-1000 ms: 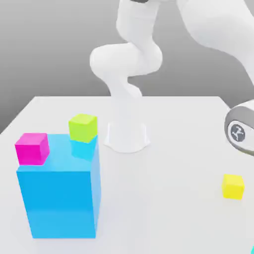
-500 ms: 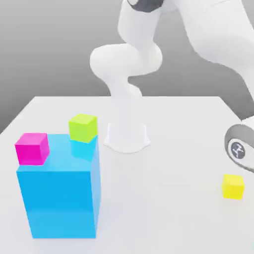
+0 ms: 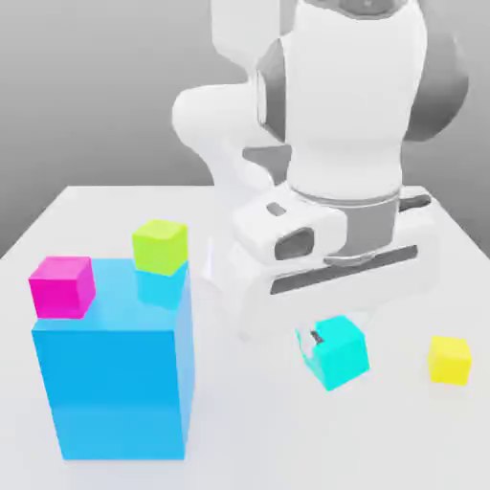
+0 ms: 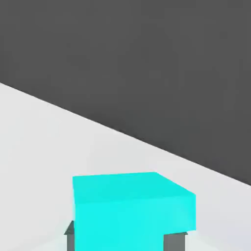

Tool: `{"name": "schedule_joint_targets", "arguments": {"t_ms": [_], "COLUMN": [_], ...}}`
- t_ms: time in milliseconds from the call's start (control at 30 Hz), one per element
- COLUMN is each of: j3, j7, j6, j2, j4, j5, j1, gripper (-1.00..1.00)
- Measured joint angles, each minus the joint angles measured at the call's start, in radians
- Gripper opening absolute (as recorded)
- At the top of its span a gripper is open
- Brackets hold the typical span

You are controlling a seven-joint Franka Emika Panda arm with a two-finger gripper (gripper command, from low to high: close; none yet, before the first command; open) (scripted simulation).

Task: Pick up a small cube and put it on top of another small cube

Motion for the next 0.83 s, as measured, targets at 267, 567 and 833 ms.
{"name": "schedule_joint_targets", "arguments": {"t_ms": [267,567,833], "j3": [-0.027,-0.005,-0.005], "j7": [0.354,0.750,0.795], "j6": [-0.133,-0.285,-0.114], "j2": [-0.292,-0.618,-0.593], "j4": [-0.155,-0.330,-0.477], "j5": [-0.045,-0.083,-0.089], "j1": [-0.147,-0.381,-0.420], "gripper": [-1.00,-1.00,1.00]}}
